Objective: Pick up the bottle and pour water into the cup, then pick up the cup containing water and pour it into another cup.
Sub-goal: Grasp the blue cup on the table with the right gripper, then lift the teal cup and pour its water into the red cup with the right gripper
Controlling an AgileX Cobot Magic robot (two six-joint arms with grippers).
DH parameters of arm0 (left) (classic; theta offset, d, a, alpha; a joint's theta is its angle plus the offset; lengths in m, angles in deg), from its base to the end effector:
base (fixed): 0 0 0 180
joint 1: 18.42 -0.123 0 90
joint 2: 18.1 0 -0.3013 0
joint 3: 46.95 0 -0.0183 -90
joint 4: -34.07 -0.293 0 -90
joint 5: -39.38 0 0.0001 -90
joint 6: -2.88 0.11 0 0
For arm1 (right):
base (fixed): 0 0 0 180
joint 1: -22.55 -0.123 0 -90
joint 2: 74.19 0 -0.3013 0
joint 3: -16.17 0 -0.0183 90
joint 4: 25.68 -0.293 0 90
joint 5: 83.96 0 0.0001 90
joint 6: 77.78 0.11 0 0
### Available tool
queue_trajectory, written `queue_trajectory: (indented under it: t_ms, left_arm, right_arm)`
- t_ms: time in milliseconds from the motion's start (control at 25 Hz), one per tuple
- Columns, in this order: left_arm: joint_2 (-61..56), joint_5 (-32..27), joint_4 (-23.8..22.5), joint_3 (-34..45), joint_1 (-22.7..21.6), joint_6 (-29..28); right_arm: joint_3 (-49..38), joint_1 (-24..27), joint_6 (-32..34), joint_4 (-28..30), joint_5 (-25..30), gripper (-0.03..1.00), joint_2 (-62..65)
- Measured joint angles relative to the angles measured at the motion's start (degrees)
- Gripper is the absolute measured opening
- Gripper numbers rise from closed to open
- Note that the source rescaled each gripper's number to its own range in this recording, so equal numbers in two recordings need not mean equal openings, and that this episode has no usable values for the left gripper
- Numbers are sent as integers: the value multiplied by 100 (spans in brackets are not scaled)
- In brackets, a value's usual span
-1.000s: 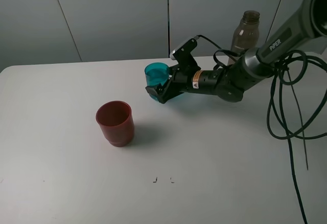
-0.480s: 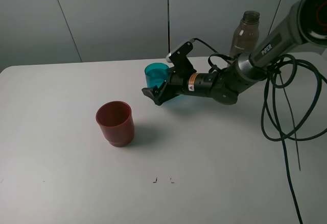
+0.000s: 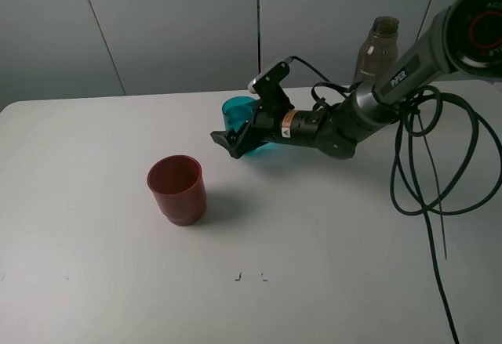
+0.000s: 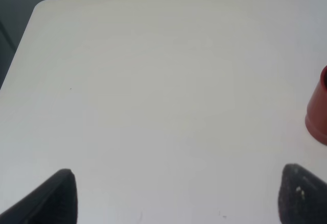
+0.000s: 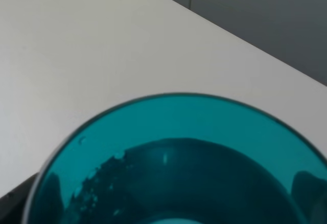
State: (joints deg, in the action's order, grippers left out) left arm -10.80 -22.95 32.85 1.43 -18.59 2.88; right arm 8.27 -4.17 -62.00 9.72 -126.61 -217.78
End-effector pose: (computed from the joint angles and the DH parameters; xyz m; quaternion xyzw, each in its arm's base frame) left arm 0.0299 0.0022 0.2899 -0.0019 0.8572 0.0114 0.5149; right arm 0.4186 0.2590 0.0109 -0.3742 0.7425 0.2358 0.5030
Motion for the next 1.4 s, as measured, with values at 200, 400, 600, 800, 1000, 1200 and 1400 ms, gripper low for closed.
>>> queue_trajectory:
  t_ms: [200, 400, 600, 800, 1000, 1200, 1400]
  left_arm:
    - [0, 0, 0, 0, 0, 0]
    - [0, 0, 0, 0, 0, 0]
    - [0, 0, 0, 0, 0, 39]
    - [0, 0, 0, 0, 0, 39]
    - [0, 0, 0, 0, 0, 39]
    - [0, 0, 0, 0, 0, 39]
    - [0, 0, 0, 0, 0, 0]
  right_arm:
    - [13, 0, 0, 0, 0, 100, -10]
    - [24, 0, 0, 0, -12, 90, -105]
    - [24, 0, 0, -25, -12, 7, -105]
    - [24, 0, 0, -25, -28, 7, -105]
    - [24, 0, 0, -25, -28, 7, -105]
    - [24, 0, 0, -25, -28, 7, -105]
    - [24, -2, 0, -25, -28, 7, -105]
